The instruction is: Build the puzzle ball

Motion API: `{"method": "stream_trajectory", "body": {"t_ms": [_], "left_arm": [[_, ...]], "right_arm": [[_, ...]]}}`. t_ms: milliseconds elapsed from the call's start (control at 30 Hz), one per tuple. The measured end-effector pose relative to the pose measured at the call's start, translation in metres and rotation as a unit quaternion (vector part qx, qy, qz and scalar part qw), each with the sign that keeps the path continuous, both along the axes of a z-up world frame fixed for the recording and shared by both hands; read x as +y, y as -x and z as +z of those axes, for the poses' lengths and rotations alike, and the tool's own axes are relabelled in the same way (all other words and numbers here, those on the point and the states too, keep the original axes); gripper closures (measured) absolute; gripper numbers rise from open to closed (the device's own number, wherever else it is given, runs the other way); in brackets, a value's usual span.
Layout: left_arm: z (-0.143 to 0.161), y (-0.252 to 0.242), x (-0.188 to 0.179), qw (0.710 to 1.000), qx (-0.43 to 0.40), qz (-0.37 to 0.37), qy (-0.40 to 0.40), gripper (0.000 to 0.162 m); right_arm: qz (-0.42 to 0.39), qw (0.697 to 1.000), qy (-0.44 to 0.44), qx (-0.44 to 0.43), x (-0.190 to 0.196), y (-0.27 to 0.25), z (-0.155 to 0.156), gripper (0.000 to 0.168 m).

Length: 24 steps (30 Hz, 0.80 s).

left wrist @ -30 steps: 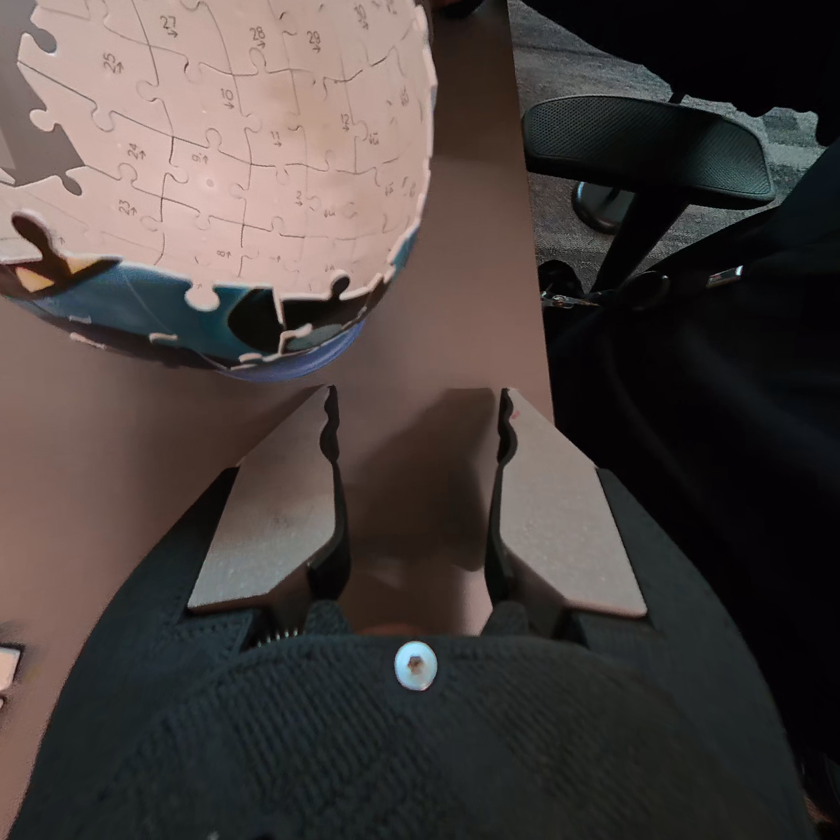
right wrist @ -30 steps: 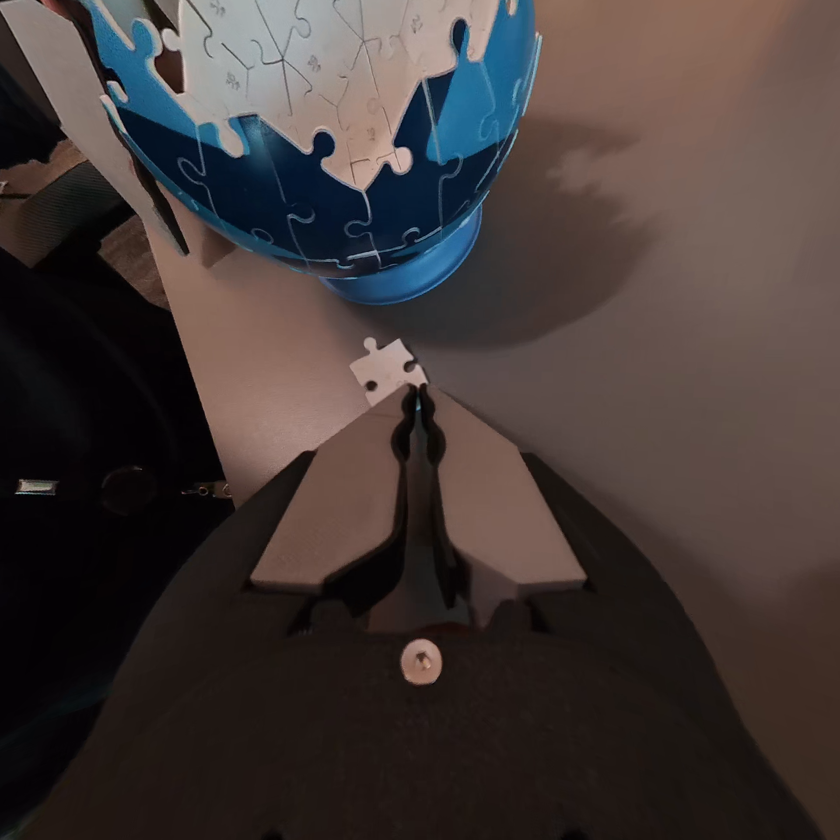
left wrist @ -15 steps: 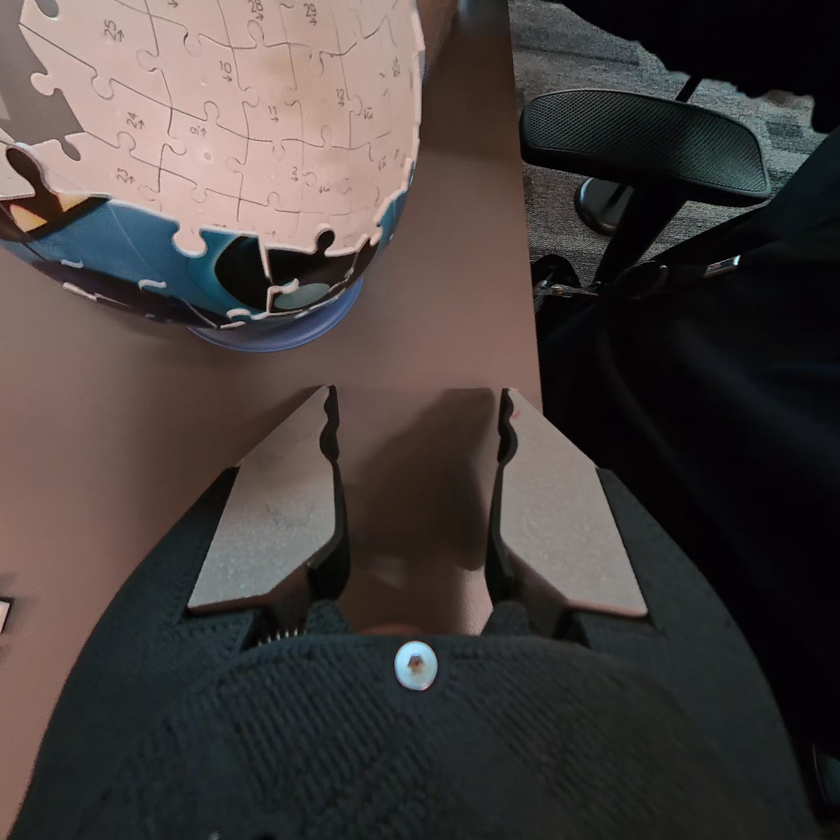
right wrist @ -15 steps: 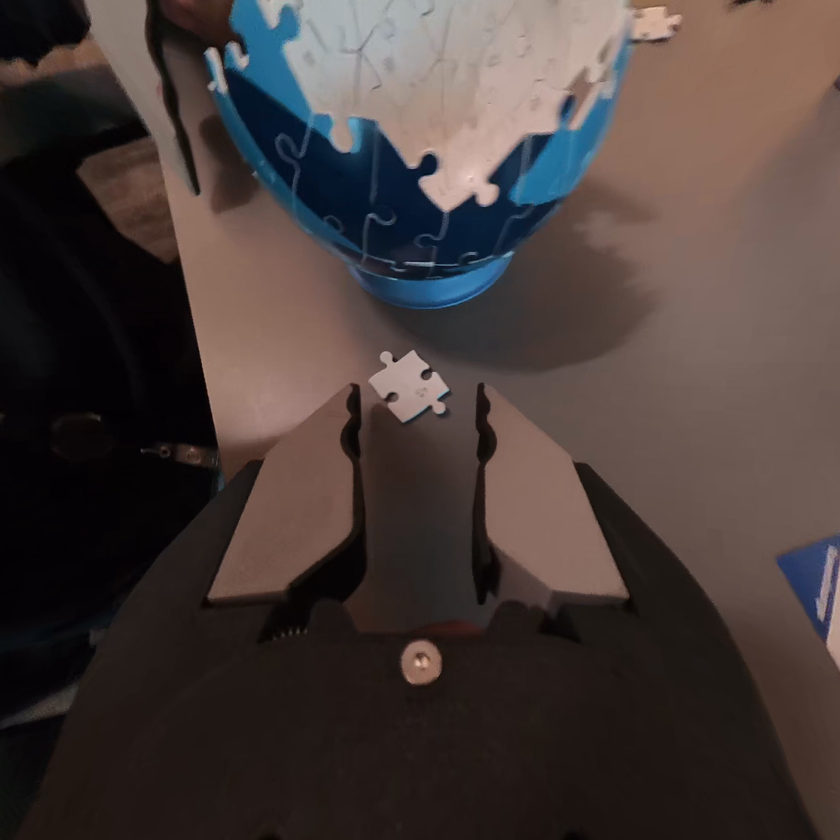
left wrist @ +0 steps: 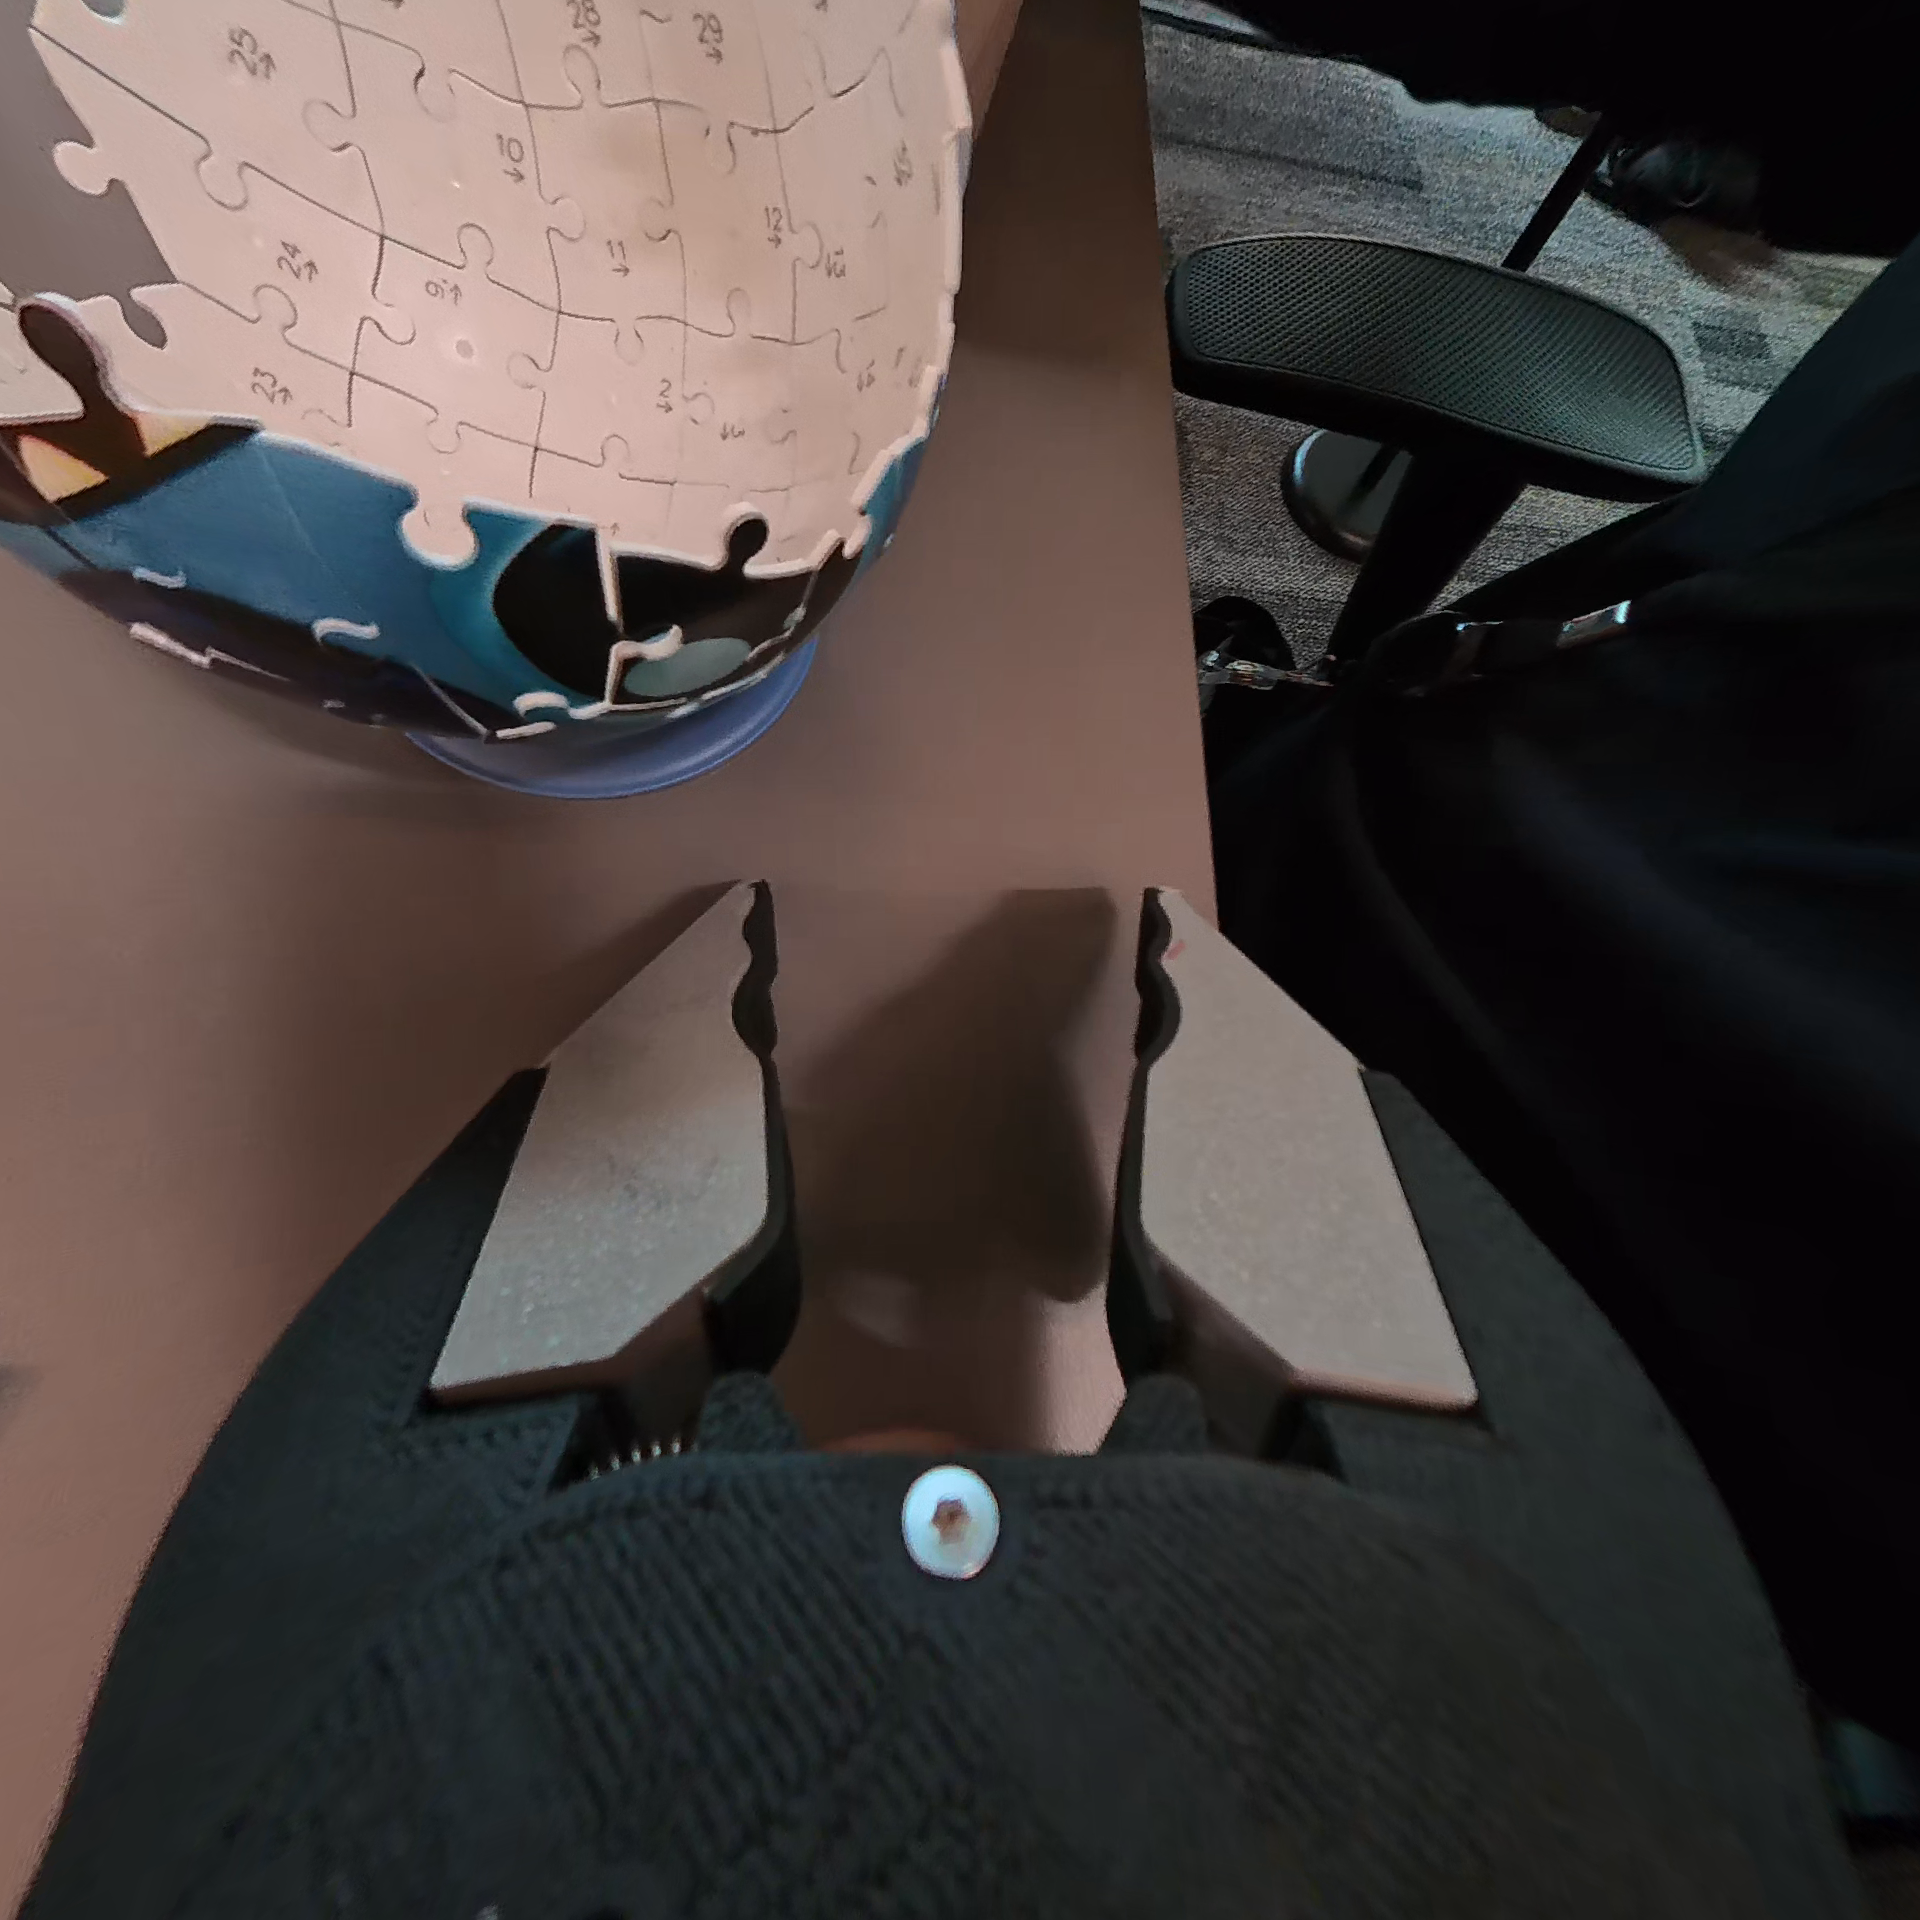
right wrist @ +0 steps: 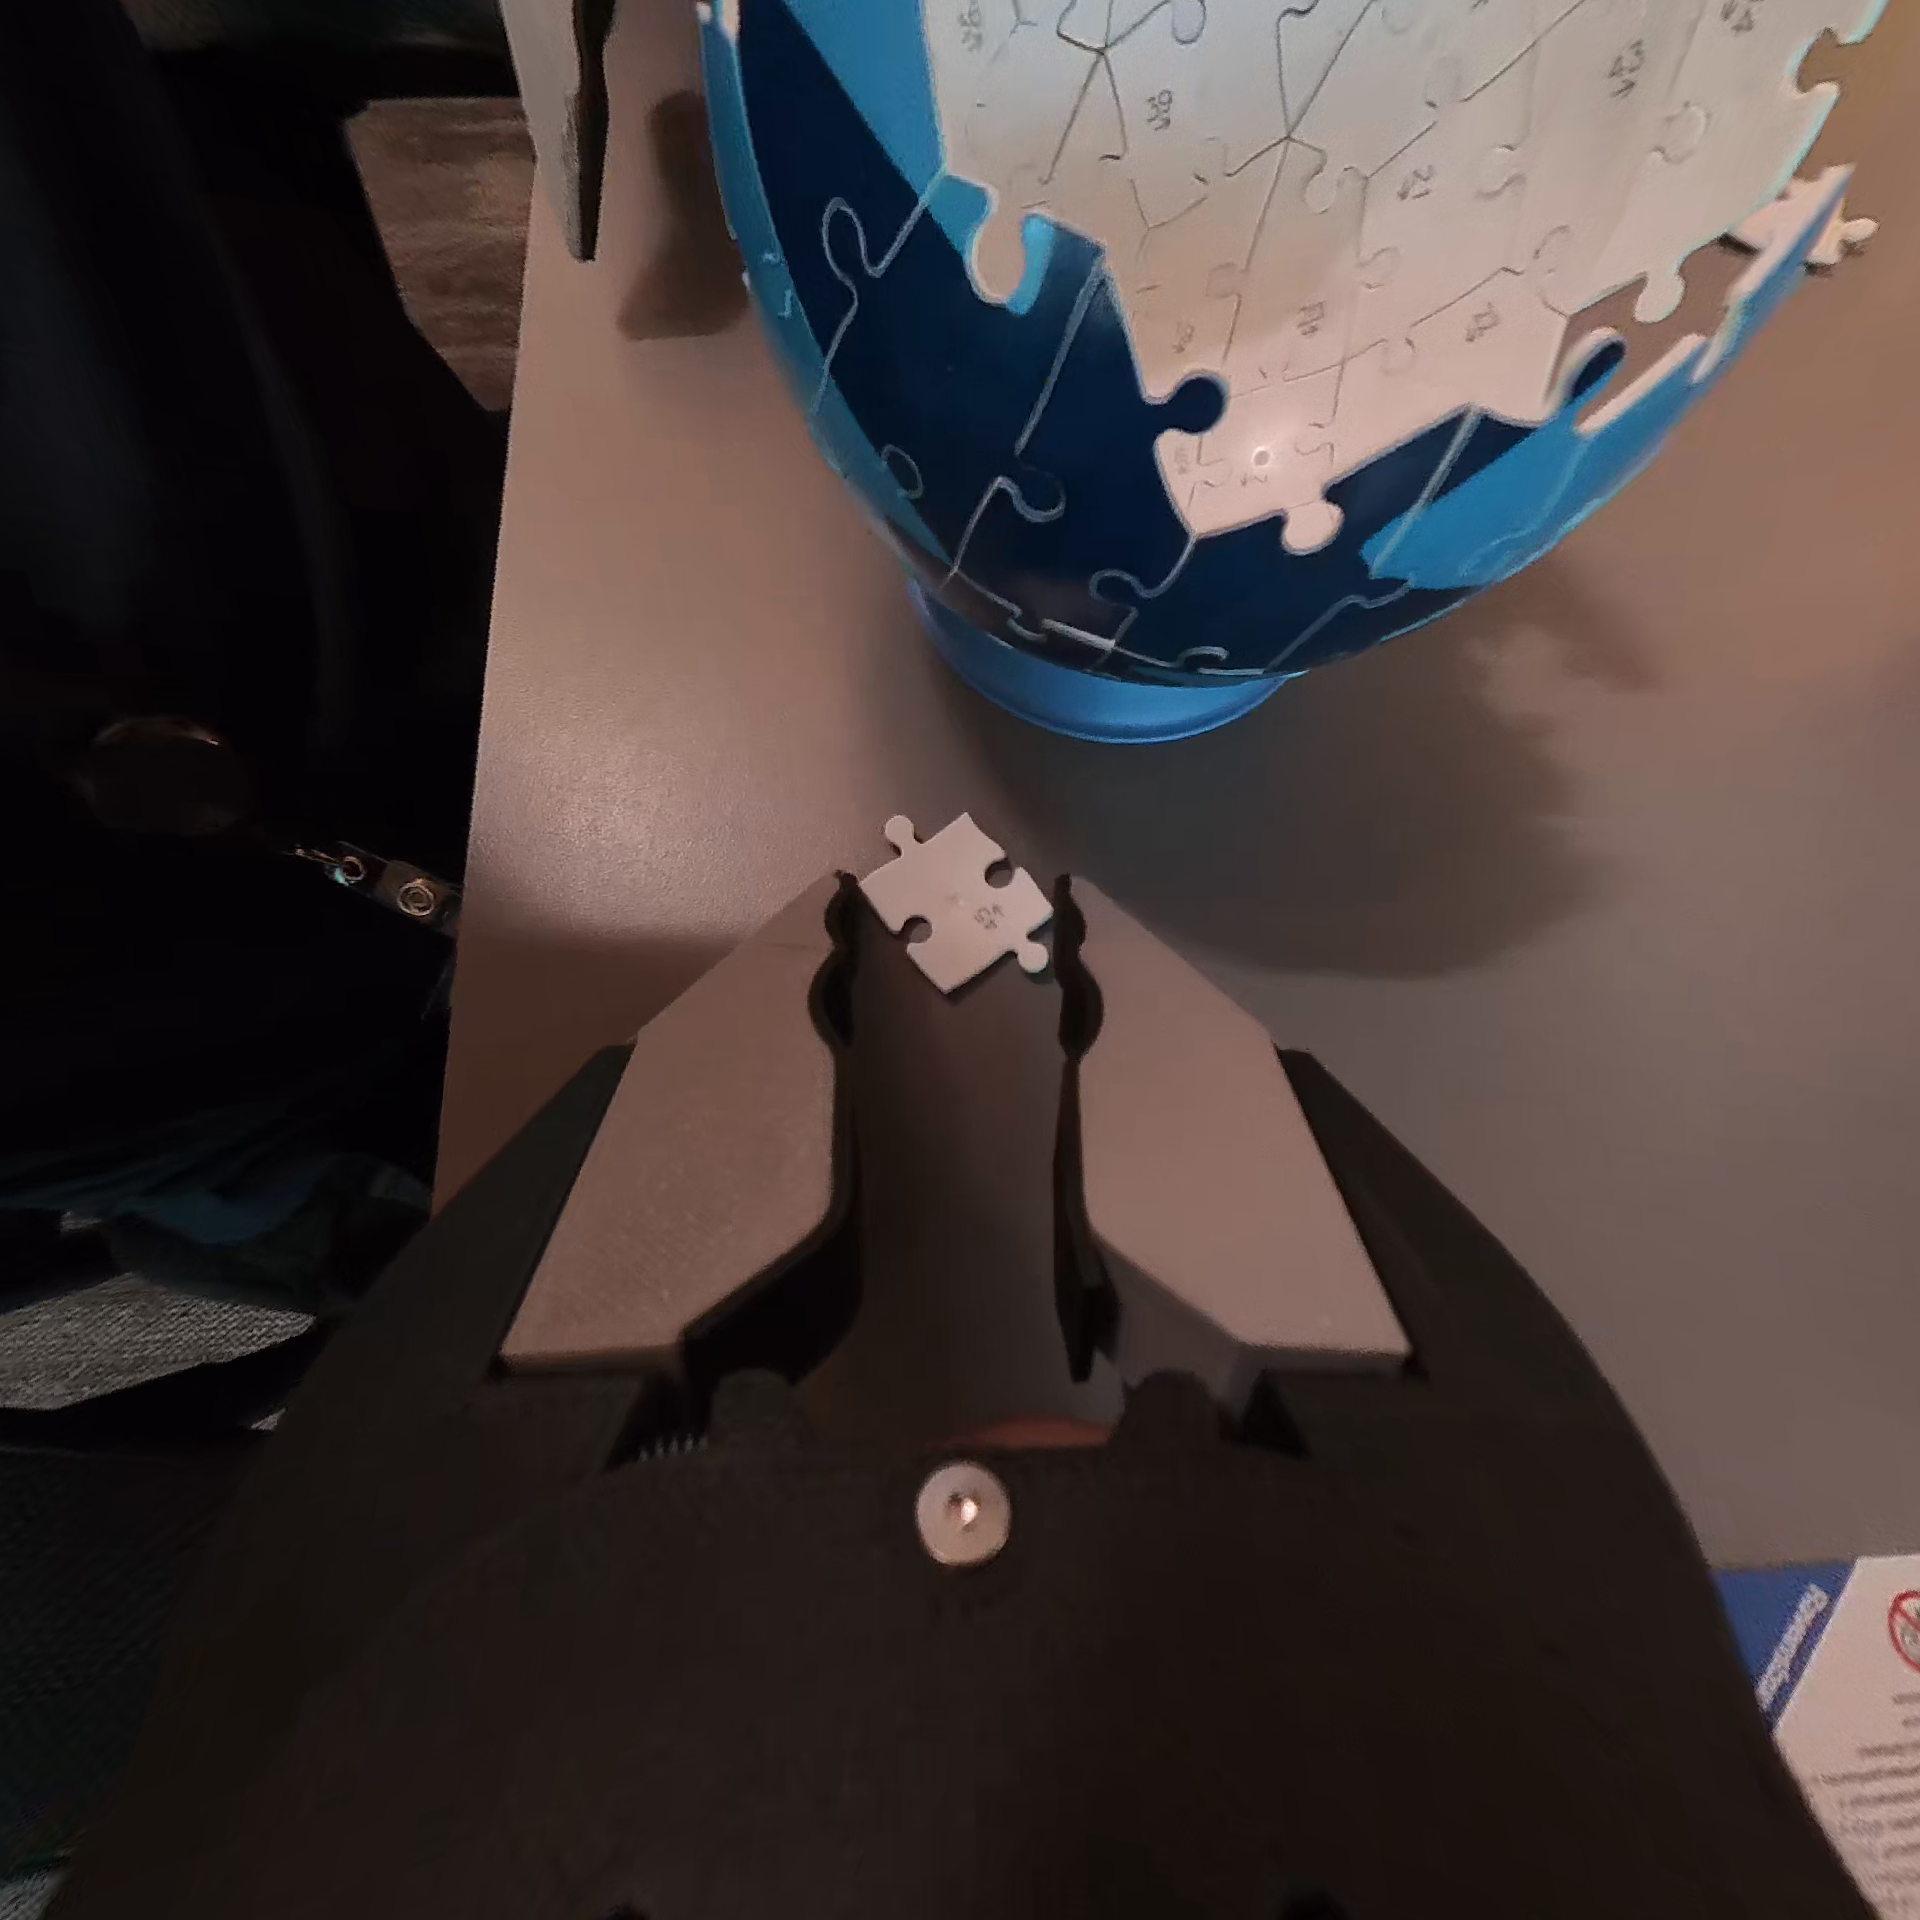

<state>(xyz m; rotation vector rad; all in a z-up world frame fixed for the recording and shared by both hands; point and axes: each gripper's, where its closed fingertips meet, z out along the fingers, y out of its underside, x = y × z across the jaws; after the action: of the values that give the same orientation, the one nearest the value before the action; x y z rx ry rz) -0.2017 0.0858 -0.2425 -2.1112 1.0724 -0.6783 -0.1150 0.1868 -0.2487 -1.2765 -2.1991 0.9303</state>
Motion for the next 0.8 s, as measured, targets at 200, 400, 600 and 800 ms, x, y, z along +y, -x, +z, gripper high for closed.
{"method": "stream_trajectory", "body": {"t_ms": [200,400,600,800], "left_arm": [[0.011,0.003,0.002,0.999,-0.036,0.009,-0.007,0.095],[0.04,0.006,-0.003,0.997,-0.072,0.023,-0.021,0.096],[0.105,0.005,0.006,0.992,-0.091,0.059,-0.068,0.102],[0.167,0.009,0.056,0.978,-0.134,0.133,-0.084,0.109]], "right_arm": [[-0.038,0.999,-0.02,0.025,0.004,-0.006,0.007,0.133],[-0.066,0.996,-0.036,0.052,0.014,-0.017,0.034,0.134],[-0.069,0.99,-0.084,0.086,0.02,-0.018,0.091,0.134],[-0.047,0.983,-0.136,0.115,0.021,0.018,0.145,0.134]]}}
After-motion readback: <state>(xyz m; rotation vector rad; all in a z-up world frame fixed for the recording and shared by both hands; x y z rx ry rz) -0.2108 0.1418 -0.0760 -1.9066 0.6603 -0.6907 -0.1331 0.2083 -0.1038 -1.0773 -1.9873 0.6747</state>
